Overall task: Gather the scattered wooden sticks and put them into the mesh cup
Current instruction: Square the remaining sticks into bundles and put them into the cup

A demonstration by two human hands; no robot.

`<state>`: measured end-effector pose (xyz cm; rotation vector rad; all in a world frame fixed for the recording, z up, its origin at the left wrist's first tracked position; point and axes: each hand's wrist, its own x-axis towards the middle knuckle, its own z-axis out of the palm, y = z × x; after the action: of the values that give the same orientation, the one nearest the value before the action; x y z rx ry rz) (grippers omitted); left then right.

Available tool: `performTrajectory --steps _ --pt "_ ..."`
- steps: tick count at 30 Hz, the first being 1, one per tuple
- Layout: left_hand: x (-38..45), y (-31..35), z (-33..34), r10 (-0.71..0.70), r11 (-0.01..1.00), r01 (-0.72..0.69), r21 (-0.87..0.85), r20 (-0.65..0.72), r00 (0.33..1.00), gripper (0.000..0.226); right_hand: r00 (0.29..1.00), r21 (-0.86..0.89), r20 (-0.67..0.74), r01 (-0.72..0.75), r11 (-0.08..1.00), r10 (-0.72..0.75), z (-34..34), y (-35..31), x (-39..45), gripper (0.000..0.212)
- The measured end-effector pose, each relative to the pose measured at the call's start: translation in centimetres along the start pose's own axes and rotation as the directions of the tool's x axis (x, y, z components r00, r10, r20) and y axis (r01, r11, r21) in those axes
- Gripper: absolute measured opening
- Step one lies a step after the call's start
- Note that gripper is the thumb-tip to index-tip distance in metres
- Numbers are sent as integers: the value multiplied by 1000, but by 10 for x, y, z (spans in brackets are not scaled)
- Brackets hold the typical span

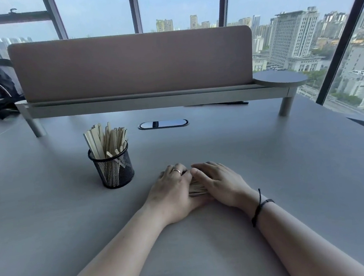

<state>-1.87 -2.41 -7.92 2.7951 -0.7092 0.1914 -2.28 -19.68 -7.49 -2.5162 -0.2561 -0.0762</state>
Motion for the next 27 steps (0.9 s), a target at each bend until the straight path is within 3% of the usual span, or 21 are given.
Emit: performTrajectory --steps 4,8,11,15,18,27 --pt "-2 0 2 48 998 -47 34 -43 998 87 997 22 -71 8 1000 -7 2 4 1 54" --pt "-2 -3 7 126 991 -118 62 -149 981 63 995 22 -98 34 999 -32 3 3 0 61" --pt "0 -2 9 183 981 -168 92 -185 966 50 994 56 -99 48 997 -42 0 1 -1 50" --pt "0 -1 6 280 949 -218 230 -289 915 33 993 165 -119 26 986 -7 -4 1 -2 53" --pt "2 0 7 262 949 -188 254 -301 917 22 987 286 -147 -24 958 68 -6 4 -1 60" --pt "3 -2 8 264 948 -178 264 -344 901 39 973 449 -192 -27 893 126 -6 5 -3 62"
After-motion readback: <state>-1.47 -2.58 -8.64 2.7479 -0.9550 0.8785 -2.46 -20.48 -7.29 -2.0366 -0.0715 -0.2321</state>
